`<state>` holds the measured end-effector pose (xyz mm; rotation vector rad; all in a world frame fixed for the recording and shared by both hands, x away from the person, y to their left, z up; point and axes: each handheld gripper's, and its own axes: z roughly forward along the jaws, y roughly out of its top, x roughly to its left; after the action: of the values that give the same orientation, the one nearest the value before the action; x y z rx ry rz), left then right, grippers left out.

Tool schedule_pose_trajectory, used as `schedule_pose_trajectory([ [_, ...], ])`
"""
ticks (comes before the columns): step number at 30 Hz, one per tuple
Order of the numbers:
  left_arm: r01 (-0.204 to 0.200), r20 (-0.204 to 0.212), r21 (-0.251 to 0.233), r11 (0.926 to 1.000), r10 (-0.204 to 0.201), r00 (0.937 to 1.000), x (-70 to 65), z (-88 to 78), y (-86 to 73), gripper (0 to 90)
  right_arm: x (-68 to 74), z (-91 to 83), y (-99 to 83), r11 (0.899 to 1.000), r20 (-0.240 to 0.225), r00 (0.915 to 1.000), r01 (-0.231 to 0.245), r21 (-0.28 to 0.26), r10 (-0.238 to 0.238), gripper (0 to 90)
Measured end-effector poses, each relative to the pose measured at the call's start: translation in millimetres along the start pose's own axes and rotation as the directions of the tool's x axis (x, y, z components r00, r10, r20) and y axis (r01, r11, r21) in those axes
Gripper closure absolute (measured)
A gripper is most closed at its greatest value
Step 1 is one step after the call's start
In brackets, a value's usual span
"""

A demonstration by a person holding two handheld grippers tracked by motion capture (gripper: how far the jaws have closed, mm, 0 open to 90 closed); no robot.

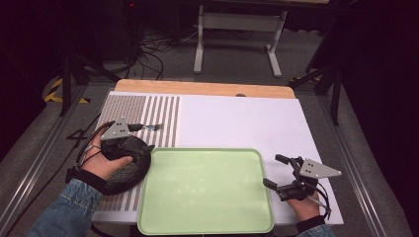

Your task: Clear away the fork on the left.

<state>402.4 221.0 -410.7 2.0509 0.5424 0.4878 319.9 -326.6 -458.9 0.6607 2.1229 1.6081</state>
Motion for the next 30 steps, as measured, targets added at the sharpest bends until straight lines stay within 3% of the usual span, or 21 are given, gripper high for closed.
schedule_pose_trajectory([
  [6,0.007,-0.020,0.023,0.9997,-0.007,0.9998,13.6,1.7,2.7,17.0,0.0,0.4,-0.1,1.000,-0.001,1.0000,0.000,-0.002,0.000,4.2],
  [14,-0.024,-0.045,0.045,0.9987,0.026,0.9987,29.1,8.9,10.0,12.0,-0.6,0.2,-0.1,1.000,0.003,1.0000,0.000,-0.001,0.000,4.2],
  [17,-0.027,-0.047,0.049,0.9984,0.029,0.9984,40.8,11.7,10.6,12.2,-0.7,0.1,-0.1,1.000,0.004,1.0000,0.000,-0.001,0.000,4.2],
  [23,-0.039,-0.066,0.116,0.9925,0.047,0.9967,55.1,16.0,8.8,11.5,-1.3,-0.6,-0.4,1.000,0.004,1.0000,0.001,-0.001,-0.001,4.2],
  [30,-0.032,-0.067,0.153,0.9876,0.043,0.9968,67.7,17.7,5.6,14.7,-1.1,-0.5,-0.5,1.000,0.003,1.0000,-0.002,0.002,0.002,4.2],
])
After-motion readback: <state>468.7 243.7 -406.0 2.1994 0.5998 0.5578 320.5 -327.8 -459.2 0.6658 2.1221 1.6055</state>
